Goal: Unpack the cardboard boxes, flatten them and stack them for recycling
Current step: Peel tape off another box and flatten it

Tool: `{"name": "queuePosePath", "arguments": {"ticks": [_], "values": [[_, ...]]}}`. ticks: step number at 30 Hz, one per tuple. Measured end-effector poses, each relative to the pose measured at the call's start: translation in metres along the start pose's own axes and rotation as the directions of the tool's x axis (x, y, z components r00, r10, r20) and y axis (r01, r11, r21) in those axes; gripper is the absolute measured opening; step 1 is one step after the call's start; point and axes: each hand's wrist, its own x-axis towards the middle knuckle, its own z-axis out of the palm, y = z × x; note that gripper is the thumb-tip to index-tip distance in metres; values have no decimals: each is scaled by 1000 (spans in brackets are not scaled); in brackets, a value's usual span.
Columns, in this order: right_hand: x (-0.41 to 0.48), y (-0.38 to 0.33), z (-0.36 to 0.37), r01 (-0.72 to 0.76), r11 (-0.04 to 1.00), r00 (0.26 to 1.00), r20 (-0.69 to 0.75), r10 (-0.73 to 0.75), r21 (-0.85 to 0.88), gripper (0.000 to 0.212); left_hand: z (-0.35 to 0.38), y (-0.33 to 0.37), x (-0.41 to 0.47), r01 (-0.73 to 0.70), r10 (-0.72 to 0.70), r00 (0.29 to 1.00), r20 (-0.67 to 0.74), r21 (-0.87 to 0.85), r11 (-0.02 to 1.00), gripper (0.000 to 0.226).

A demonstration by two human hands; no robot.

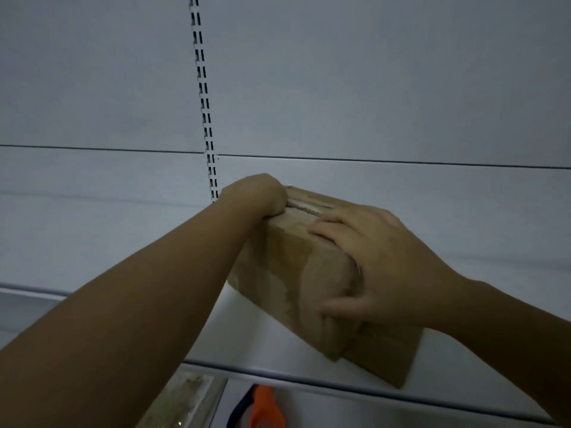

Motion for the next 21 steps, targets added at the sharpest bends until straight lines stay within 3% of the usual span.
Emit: {"name": "queuePosePath", "arguments": {"ticks": [4, 6, 9, 12, 17, 21], "values": [[0, 29, -1, -20, 982, 995, 101, 1, 190, 79, -6, -3, -9, -104, 102, 994, 44, 56, 993, 38], [-1, 41, -1, -57, 953, 992, 123, 21, 296, 77, -6, -3, -17, -224, 216, 972, 93, 91, 970, 39], [-7, 47, 6, -81, 946, 995, 76, 60, 314, 75, -7, -2, -25, -306, 294, 948, 118, 91, 948, 36], [-16, 41, 15, -68, 970, 992, -87, 90, 235, 68, -10, 2, -27, -341, 321, 930, 177, 101, 934, 40], [-20, 34, 21, 42, 999, 916, -398, -52, -34, 46, -11, 3, -24, -338, 311, 925, 219, 102, 936, 46], [-20, 39, 11, 152, 978, 920, -341, -194, -146, 20, -11, 2, -22, -342, 311, 922, 229, 114, 933, 45]]}}
